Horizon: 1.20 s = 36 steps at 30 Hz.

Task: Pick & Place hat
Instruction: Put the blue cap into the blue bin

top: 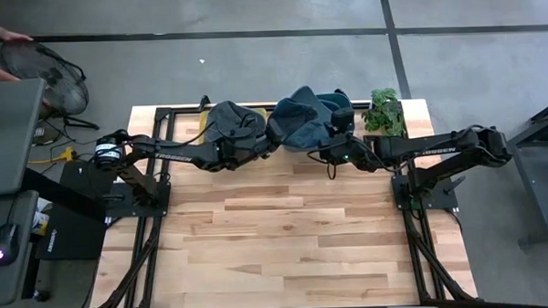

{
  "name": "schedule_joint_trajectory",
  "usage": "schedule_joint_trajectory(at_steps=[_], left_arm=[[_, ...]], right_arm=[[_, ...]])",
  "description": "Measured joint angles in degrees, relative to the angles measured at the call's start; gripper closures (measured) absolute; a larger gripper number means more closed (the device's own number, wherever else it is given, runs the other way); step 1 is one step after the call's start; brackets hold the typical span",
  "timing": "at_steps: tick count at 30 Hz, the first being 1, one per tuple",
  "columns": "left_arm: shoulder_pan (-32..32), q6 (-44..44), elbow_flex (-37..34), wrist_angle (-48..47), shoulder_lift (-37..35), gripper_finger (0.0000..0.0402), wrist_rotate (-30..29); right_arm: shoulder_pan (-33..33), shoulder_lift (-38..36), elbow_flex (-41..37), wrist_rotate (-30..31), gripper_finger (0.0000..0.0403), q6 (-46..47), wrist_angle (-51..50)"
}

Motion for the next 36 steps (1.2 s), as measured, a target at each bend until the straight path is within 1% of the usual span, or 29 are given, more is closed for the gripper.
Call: schedule_joint_trajectory(at_steps=[12, 16, 21, 24, 28, 30, 33, 36], left_arm=[[0.0, 0.9, 0.0, 0.6, 0.0, 0.0400, -0.9], [0.0, 2.0, 0.0, 0.5, 0.0, 0.0400, -0.9], [0.0, 2.8, 0.0, 0.5, 0.0, 0.0401, -0.9], [0.0, 3.5, 0.0, 0.4, 0.0, 0.0401, -1.2], [0.8, 4.8, 0.0, 0.4, 0.0, 0.0401, -1.3], [1.6, 5.8, 0.0, 0.9, 0.0, 0.0401, -0.6], [2.9, 7.7, 0.0, 3.4, 0.0, 0.0401, 1.8], [3.9, 9.4, 0.0, 8.0, 0.0, 0.0401, 5.6]], right_arm=[[0.0, 0.0, 0.0, 0.4, 0.0355, 0.4, 0.0], [0.0, -0.1, 0.0, -0.3, 0.0334, 0.6, 0.0], [0.0, -0.1, 0.0, -1.5, 0.0283, 3.5, -0.2], [0.0, -0.1, 0.0, 0.0, 0.0242, 5.5, -0.3], [0.2, -0.3, 0.0, 4.7, 0.0191, 10.2, -3.0], [0.4, -0.9, 0.0, 5.5, 0.0175, 13.9, -6.6], [1.5, -2.6, 0.0, 4.9, 0.0165, 21.8, -11.7], [3.3, -5.1, 0.0, 3.2, 0.0163, 30.3, -16.3]])
